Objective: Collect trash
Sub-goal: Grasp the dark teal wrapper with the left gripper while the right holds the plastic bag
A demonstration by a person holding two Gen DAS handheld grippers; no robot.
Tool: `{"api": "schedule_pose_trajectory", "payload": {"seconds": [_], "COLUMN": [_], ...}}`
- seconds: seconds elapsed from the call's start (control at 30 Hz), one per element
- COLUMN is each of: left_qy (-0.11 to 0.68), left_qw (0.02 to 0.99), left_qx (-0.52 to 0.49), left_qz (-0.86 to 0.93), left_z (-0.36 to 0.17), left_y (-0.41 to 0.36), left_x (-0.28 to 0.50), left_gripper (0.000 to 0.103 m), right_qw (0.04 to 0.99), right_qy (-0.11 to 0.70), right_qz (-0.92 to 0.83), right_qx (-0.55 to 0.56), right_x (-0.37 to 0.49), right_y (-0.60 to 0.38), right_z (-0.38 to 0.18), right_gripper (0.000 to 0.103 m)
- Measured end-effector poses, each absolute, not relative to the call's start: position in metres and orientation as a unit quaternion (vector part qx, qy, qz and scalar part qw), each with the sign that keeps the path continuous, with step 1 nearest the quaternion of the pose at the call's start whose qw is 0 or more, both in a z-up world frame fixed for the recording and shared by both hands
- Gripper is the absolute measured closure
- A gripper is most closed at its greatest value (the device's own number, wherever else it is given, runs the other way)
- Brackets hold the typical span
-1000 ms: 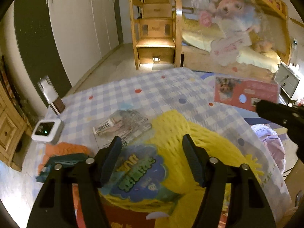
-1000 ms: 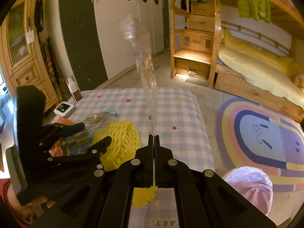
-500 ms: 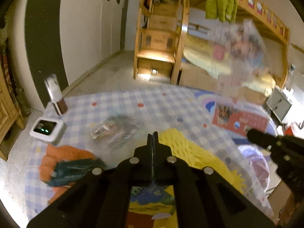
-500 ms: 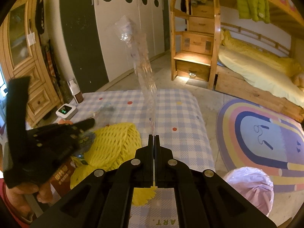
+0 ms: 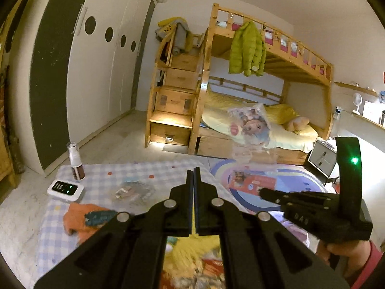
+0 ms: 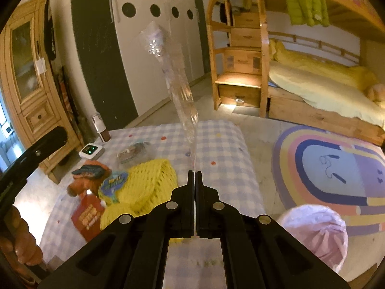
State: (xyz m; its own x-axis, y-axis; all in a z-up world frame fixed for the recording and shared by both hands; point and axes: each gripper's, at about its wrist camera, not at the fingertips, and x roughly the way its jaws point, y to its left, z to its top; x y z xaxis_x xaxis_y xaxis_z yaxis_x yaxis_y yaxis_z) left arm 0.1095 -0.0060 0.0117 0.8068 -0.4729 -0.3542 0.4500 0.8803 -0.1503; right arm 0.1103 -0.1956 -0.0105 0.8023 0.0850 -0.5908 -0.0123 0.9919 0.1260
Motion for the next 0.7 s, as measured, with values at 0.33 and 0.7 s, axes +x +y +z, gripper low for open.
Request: {"api": "schedule_pose_trajectory", "payload": {"seconds": [0.33,0.7], "left_qy": [0.259,0.287], "left_qw": [0.955,0.955], "left_qx": [0.015,-0.017], "left_qz": [-0.144,-0.068], "left_z": [-0.030,-0.046], "left_y": [0.015,0.090], "left_x": [0.126,0.132], "left_gripper": [0.039,0.038], "right_qw": [0.942,0.940], "right_qy": [0.324,0.331], "right_qz": [0.026,0.040], "right_qx": [0.081,0.069], "right_x": [0.098,0.116], "right_y": [-0.205,-0.187], "right_z": [-0.019,-0.036], "right_gripper": [0.103,0.103]}}
